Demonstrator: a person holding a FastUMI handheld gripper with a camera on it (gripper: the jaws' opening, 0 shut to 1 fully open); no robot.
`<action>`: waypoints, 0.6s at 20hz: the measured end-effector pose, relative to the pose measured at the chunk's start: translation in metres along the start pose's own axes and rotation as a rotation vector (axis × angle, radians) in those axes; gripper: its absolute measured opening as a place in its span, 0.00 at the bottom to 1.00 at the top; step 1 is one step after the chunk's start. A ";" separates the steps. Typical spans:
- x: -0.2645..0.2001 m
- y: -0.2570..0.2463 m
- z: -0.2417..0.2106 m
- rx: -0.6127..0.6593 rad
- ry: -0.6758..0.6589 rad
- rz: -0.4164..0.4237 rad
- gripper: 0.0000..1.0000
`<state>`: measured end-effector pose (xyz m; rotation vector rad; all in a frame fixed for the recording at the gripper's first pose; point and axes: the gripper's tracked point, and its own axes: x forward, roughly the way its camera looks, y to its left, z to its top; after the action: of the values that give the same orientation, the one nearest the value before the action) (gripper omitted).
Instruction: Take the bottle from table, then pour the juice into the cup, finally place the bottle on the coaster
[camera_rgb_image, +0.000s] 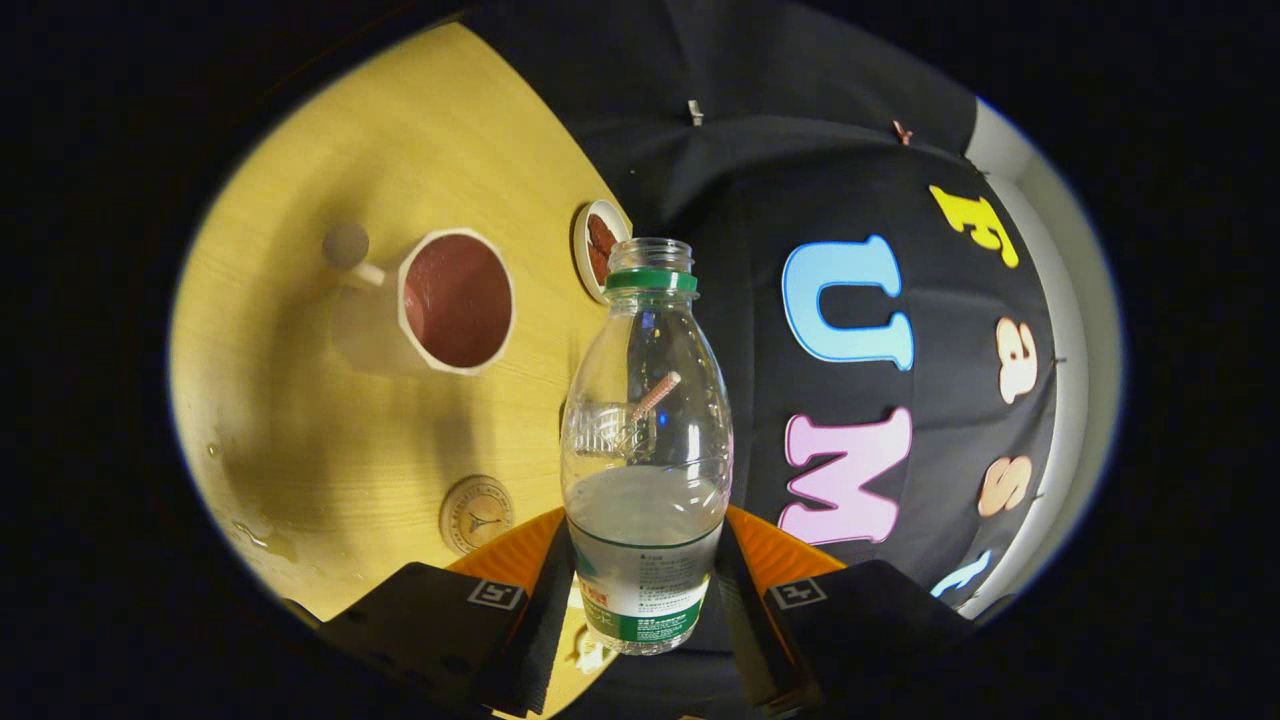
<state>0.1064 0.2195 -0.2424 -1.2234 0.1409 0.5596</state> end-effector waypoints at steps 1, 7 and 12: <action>-0.002 0.005 -0.002 0.047 0.001 0.010 0.73; -0.011 0.013 -0.002 0.378 -0.027 0.016 0.74; -0.013 0.006 0.012 0.594 -0.113 0.022 0.74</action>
<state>0.0899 0.2274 -0.2383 -0.6126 0.2080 0.5528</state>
